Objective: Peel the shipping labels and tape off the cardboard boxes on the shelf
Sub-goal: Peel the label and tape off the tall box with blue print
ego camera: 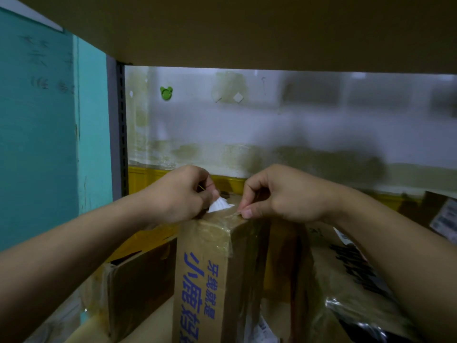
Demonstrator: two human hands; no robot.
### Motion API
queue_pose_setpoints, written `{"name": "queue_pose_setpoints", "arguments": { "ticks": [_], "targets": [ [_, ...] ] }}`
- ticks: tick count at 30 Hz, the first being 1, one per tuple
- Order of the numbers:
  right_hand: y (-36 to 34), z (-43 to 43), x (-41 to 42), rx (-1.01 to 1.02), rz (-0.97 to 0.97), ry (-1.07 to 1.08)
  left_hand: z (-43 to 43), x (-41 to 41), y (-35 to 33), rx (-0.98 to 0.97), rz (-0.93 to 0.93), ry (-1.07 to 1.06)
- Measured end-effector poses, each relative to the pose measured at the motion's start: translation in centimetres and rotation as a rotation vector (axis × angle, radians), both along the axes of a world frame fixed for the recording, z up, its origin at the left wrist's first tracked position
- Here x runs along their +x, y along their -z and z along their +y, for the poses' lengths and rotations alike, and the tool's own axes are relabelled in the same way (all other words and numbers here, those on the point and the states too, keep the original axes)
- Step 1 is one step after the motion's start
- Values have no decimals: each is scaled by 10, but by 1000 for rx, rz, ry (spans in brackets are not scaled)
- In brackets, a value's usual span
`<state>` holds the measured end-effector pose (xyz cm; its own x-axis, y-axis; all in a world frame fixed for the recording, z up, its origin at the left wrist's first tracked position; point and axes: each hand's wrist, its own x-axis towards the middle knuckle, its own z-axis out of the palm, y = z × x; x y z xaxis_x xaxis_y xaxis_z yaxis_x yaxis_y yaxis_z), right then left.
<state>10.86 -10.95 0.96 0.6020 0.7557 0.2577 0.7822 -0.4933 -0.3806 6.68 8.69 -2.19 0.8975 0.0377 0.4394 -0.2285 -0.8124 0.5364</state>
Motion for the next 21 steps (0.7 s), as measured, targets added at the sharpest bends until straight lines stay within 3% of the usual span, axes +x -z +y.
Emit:
{"name": "queue_pose_setpoints", "arguments": {
  "ticks": [21],
  "targets": [
    [0, 1, -1, -7, -35, -10, 9, 2, 0, -256, 96, 37]
  ]
}}
